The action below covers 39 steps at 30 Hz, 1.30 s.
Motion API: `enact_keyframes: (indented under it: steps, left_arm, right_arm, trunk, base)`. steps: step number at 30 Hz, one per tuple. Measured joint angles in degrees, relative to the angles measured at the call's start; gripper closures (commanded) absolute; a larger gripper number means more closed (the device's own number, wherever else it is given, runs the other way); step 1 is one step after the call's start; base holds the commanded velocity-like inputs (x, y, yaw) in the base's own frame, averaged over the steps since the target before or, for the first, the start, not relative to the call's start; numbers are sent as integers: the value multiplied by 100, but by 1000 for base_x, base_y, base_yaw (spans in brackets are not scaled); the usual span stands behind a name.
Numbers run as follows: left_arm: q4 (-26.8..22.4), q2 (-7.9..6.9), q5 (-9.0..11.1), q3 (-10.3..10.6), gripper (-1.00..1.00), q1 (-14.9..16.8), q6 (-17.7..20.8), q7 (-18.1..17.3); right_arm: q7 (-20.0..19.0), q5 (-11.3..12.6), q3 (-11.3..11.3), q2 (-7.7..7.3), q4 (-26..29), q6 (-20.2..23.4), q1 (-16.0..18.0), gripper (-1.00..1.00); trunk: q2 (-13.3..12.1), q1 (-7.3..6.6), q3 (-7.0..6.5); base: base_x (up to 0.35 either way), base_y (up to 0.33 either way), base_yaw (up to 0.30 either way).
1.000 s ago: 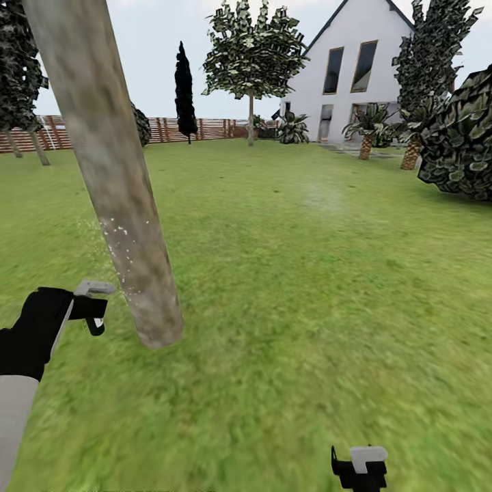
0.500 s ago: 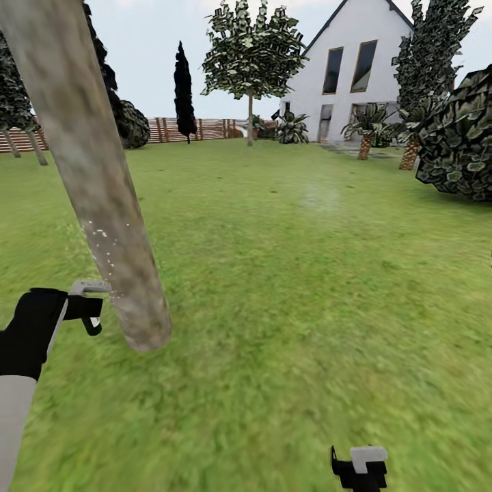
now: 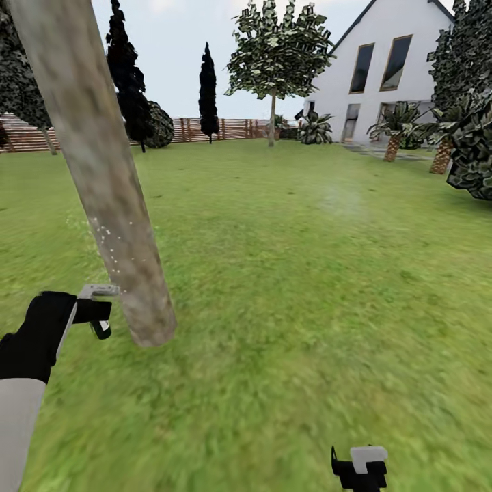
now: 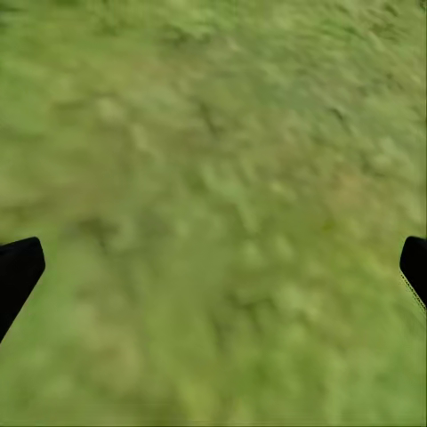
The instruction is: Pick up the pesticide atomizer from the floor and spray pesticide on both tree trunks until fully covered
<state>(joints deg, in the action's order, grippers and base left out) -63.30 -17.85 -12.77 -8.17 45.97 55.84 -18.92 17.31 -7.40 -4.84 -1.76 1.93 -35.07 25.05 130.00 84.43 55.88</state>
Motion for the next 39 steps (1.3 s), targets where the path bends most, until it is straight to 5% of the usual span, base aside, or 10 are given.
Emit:
enact_keyframes:
  steps: [5,9,11,16,19,22,30,34,37,39]
  left_arm:
    - [-10,-37,-75,-33,100,-3,-13,8]
    - [66,-114,-140,-44,100,-252,-96,588]
    - [85,-45,-82,-18,100,-407,-434,638]
    - [82,441,-73,-22,100,-431,-508,659]
    - [86,400,-141,-124,100,-431,-527,652]
    - [157,253,-182,-722,100,-574,-658,639]
    - [379,554,-122,-707,100,-769,-932,664]
    - [444,496,-170,-867,100,-1094,-1277,673]
    - [445,584,-120,-913,100,-1393,-1485,1194]
    - [454,802,-39,-732,100,-1419,-1617,1370]
  right_arm:
    - [3,0,1,-9,-1,0,0,-100]
    - [0,1,1,-9,0,0,0,-100]
    - [0,2,1,-9,0,0,0,-100]
    - [0,2,1,-3,0,0,0,-100]
    - [0,1,0,-3,0,0,0,-100]
    - [0,1,0,-2,0,0,0,-100]
    - [0,2,-1,0,0,0,0,-100]
    - [0,2,1,-2,0,0,0,-100]
    - [3,2,1,-5,0,0,0,-100]
    - [8,2,1,-8,-6,0,0,-100]
  trunk:
    - [0,0,0]
    - [0,0,1]
    - [0,0,0]
    - [0,0,0]
    - [0,0,0]
    - [0,0,0]
    - [0,0,0]
    - [0,0,1]
    - [0,0,0]
    - [0,0,0]
  base:
    - [238,-185,5]
    - [212,-184,0]
    - [223,-184,36]
    - [237,-184,251]
    - [243,-178,276]
    - [267,-170,229]
    - [74,-46,131]
    - [8,-27,259]
    - [89,-208,65]
    - [177,-229,7]
